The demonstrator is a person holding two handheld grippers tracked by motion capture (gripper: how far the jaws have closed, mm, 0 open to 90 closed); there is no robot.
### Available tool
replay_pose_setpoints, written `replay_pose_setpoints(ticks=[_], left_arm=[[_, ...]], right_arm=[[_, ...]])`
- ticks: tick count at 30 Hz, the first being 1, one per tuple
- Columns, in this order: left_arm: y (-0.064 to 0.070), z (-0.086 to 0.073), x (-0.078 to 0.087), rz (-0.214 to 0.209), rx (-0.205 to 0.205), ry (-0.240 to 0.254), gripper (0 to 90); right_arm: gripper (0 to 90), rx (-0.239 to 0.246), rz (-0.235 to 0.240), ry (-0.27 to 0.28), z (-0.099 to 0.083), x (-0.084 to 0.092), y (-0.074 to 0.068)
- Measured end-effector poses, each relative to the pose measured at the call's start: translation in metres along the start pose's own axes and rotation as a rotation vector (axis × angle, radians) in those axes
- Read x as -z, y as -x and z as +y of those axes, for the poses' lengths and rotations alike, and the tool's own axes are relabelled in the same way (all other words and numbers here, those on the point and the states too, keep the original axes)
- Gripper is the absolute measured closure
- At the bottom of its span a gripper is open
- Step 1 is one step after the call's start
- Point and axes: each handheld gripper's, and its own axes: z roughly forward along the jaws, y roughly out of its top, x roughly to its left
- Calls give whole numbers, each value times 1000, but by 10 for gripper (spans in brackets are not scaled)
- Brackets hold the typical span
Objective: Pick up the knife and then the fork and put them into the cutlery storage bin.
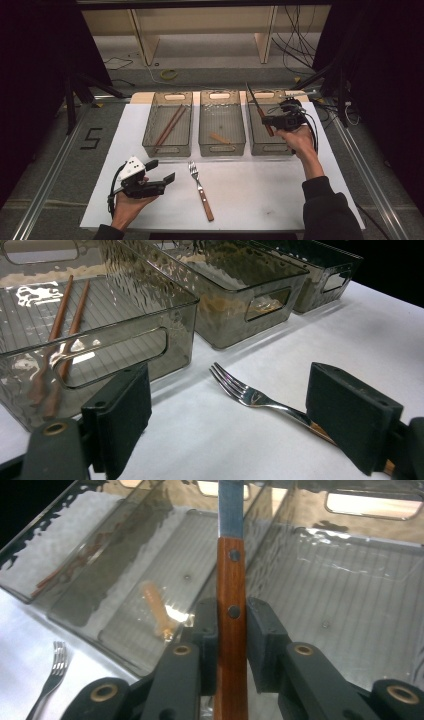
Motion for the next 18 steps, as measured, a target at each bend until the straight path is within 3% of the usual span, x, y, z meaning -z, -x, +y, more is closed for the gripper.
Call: replay_pose_setpoints(ticks=[18], left_arm=[[1,0,0,-4,-1,-4,177]], right_arm=[[769,-55,-63,-36,-1,-15,16]])
